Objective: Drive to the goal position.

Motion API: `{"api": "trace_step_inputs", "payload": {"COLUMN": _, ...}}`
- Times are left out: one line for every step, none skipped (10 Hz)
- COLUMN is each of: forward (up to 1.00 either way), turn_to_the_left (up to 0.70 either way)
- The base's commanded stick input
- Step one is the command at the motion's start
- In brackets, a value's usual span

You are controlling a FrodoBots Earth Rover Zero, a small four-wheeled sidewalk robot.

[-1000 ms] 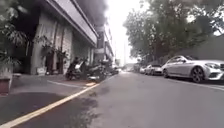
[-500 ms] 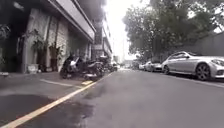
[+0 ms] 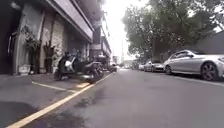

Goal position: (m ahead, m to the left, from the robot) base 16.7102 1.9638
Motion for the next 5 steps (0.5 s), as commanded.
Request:
{"api": "trace_step_inputs", "payload": {"forward": 0.70, "turn_to_the_left": 0.00}}
{"api": "trace_step_inputs", "payload": {"forward": 0.70, "turn_to_the_left": 0.00}}
{"api": "trace_step_inputs", "payload": {"forward": 0.70, "turn_to_the_left": 0.00}}
{"api": "trace_step_inputs", "payload": {"forward": 0.70, "turn_to_the_left": 0.00}}
{"api": "trace_step_inputs", "payload": {"forward": 0.70, "turn_to_the_left": 0.00}}
